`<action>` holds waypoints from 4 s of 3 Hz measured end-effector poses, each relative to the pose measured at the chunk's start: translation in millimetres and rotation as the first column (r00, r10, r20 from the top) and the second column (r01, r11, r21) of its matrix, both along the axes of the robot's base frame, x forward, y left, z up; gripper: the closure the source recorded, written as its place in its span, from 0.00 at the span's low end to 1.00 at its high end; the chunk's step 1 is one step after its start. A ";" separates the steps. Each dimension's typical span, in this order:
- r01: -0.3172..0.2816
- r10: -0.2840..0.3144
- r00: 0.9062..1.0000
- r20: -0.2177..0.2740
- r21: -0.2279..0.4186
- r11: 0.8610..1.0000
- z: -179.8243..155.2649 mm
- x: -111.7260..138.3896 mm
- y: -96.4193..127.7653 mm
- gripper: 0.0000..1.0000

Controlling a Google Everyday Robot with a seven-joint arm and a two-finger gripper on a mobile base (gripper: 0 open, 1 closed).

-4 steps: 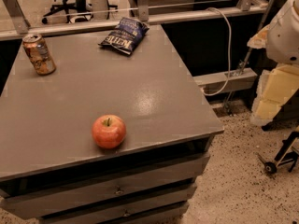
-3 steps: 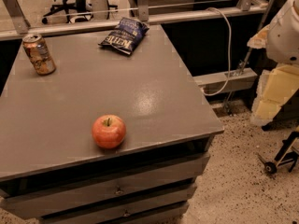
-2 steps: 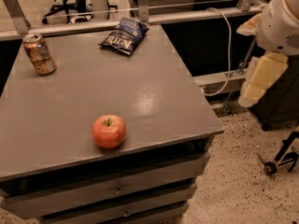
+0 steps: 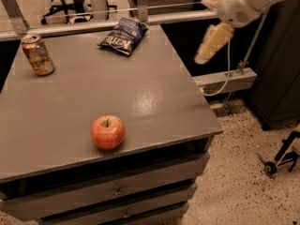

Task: Move blue chip bag near apple

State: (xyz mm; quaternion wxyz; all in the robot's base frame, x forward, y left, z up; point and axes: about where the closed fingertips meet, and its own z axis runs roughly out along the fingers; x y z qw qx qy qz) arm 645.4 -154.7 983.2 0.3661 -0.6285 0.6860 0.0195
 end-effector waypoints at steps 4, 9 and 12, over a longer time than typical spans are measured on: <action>0.052 -0.060 0.998 0.022 0.269 0.962 -25.0 103.7 91.9 0.00; 0.340 -0.320 0.940 -0.118 0.388 0.857 -118.1 241.4 191.9 0.03; 0.332 -0.322 0.942 -0.094 0.394 0.857 -110.8 239.9 189.0 0.80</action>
Offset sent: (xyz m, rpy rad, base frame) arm 0.0449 0.0483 -0.0069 0.0975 -0.0108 0.0293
